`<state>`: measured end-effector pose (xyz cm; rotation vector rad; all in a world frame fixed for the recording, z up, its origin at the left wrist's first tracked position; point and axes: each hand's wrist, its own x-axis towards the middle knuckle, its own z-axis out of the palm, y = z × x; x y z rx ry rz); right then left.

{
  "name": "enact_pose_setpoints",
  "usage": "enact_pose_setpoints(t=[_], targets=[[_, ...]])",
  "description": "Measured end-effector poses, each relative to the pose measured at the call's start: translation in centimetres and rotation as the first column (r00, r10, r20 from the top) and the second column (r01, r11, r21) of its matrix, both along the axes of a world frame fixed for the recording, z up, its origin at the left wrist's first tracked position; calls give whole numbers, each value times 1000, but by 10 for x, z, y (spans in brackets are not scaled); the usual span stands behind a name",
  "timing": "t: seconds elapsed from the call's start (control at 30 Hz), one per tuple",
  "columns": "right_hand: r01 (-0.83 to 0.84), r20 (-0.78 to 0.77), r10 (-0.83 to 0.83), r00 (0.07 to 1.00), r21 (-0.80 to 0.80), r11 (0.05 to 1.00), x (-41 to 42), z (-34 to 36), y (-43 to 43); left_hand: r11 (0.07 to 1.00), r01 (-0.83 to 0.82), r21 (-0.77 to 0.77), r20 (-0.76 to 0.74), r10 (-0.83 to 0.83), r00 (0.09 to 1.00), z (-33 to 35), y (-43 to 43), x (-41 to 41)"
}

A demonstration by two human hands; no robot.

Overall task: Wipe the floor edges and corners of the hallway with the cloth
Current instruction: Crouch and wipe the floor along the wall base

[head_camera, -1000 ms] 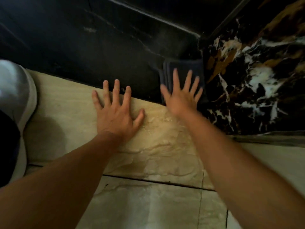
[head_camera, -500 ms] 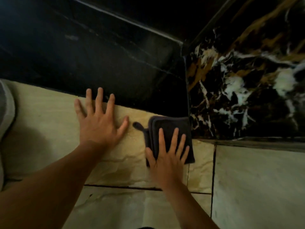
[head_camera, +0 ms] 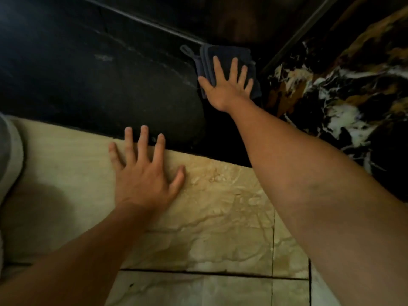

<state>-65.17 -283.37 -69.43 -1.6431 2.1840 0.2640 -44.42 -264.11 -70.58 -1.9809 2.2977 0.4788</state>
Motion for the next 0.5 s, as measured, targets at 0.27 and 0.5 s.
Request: enact_pose_setpoints(t=[0.27, 0.5], targets=[[-164, -35, 160, 986, -232, 959, 17, -4, 242, 999, 2, 39, 59, -4, 998, 7, -1, -3], [-17, -7, 16, 1000, -107, 994, -55, 7, 394, 935, 116, 335, 109, -160, 981, 59, 8, 23]])
